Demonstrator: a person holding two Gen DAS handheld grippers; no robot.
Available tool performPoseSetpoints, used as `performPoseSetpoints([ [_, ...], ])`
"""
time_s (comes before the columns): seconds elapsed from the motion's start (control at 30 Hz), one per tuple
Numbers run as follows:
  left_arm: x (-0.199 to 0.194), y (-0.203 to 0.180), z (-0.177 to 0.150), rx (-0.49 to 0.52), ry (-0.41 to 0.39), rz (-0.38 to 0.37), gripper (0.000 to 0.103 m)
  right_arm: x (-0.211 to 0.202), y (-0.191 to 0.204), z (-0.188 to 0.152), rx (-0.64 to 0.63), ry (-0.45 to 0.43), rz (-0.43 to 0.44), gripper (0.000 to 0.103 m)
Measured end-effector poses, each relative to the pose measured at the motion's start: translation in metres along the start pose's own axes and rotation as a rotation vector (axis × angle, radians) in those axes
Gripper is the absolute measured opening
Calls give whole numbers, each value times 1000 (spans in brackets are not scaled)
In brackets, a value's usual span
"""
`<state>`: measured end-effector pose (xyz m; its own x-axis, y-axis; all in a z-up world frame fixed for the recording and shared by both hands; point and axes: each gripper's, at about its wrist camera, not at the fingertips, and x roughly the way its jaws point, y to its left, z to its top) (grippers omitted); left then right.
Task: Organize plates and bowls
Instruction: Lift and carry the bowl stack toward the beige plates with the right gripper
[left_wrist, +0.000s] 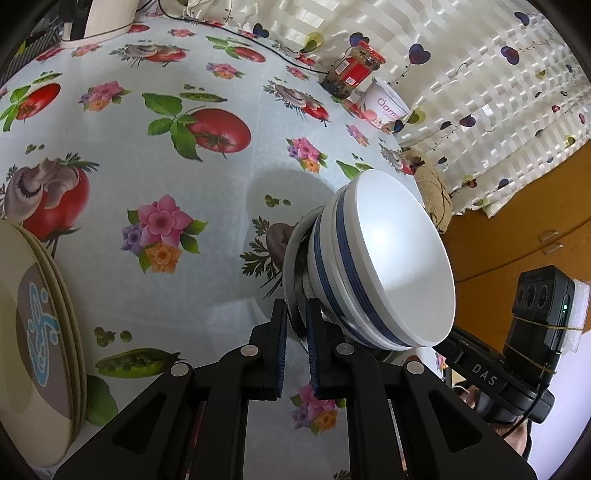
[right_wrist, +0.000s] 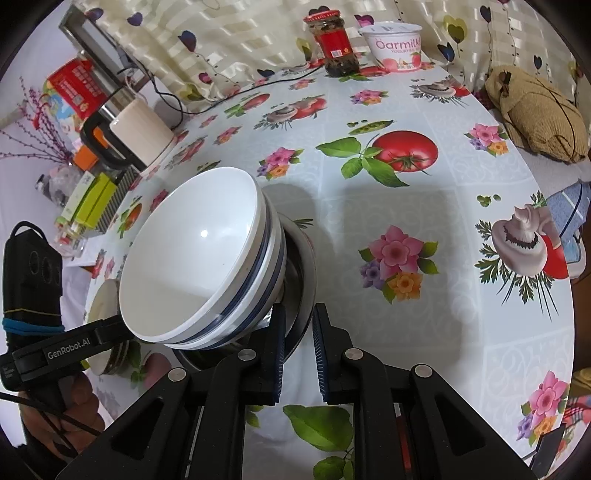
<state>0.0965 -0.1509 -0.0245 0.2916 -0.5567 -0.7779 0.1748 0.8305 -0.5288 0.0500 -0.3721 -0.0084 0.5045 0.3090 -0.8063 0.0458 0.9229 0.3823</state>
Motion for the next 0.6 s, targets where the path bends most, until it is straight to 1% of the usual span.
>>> performPoseSetpoints([
  [0.6,-21,2,0,7,-46,15,10,-9,17,4,-41,-30,10,15],
])
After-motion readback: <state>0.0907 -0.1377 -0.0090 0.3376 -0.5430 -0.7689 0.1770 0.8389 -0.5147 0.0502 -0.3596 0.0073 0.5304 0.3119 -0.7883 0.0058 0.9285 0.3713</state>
